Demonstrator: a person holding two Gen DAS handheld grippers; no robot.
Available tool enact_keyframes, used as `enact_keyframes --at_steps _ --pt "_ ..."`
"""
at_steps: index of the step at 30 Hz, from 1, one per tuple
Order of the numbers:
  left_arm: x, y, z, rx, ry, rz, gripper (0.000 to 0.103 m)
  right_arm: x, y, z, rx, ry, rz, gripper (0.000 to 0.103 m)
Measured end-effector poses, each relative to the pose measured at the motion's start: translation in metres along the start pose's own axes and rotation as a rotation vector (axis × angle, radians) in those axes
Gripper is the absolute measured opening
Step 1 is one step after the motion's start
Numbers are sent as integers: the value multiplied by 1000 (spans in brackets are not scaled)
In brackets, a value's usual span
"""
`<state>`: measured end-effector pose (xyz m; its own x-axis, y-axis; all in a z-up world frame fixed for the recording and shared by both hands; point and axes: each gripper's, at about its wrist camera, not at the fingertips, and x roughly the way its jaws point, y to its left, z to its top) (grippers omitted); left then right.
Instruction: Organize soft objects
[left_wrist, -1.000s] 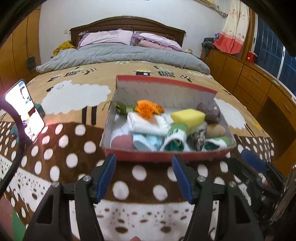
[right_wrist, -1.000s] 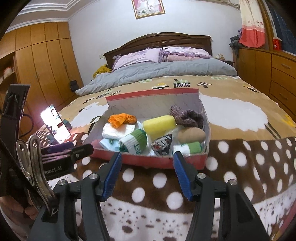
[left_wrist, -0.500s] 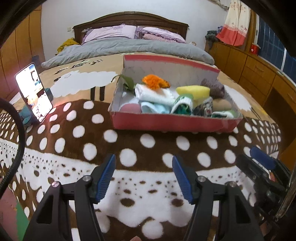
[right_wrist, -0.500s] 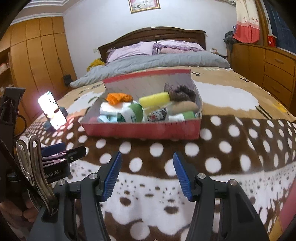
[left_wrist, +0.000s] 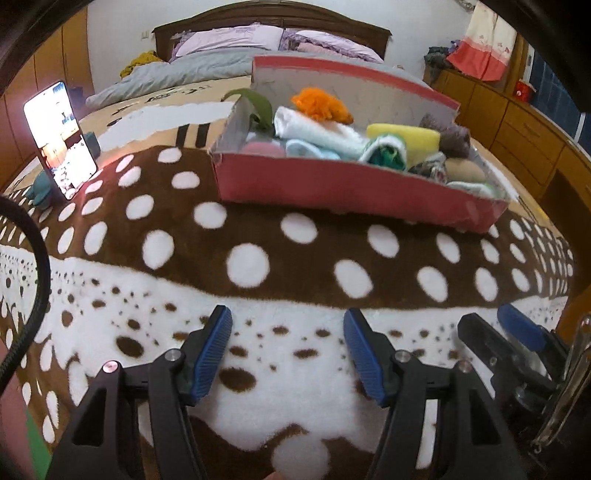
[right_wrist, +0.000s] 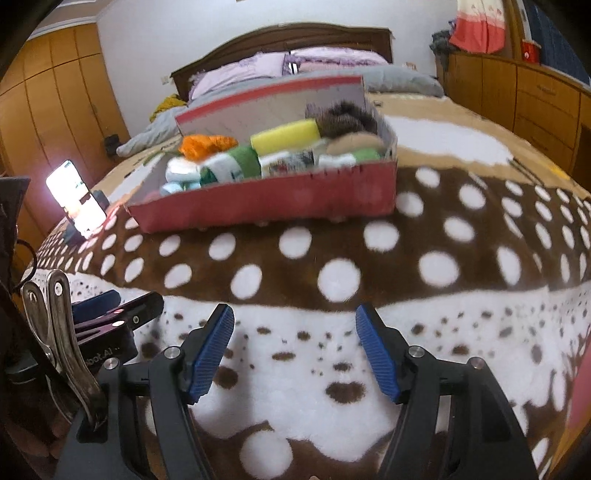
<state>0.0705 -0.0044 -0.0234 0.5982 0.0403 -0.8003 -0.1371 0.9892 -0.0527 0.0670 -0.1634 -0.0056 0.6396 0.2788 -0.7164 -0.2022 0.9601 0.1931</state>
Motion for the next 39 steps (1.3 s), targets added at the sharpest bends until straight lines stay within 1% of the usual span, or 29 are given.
enact_keyframes --at_steps 6,10,39 --pt "4 -2 -2 6 -8 8 69 6 -4 -4 19 4 1 70" --pt "3 -6 -4 25 -16 26 70 7 -1 -6 6 -2 -16 71" --pt "2 -8 -7 40 -20 18 71 9 2 -9 -12 -4 -39 71"
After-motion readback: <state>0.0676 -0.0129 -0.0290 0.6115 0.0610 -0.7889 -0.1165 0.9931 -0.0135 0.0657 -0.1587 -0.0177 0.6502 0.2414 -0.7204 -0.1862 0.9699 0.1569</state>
